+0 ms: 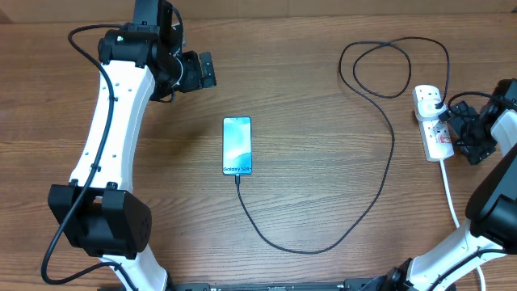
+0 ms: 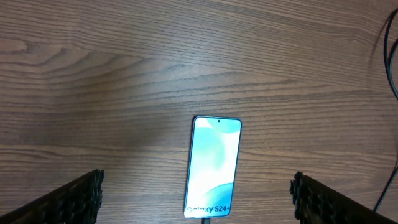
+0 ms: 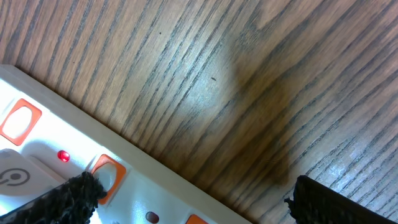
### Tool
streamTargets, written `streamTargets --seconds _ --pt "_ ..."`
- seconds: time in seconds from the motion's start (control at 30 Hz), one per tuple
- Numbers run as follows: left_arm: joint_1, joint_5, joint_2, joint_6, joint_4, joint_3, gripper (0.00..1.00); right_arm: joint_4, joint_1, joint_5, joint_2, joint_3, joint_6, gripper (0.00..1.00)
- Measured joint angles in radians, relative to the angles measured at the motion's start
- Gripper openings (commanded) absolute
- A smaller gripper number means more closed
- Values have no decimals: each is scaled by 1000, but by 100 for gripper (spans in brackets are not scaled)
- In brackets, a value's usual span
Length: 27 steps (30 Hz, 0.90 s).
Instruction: Plug charger to phone and switch on socket
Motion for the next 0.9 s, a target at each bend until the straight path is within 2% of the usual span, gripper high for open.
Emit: streamTargets --seconds 0.23,0.43,0.57,0.9 --pt "0 0 0 0 0 0 100 -25 -1 -5 0 5 -1 100" --pt "0 0 0 0 0 0 100 -242 -10 -26 0 76 -23 100" --pt "0 0 0 0 0 0 100 -316 -23 -25 -3 157 -53 100" --pt "0 0 0 0 0 0 100 -370 19 -26 -84 191 -80 100"
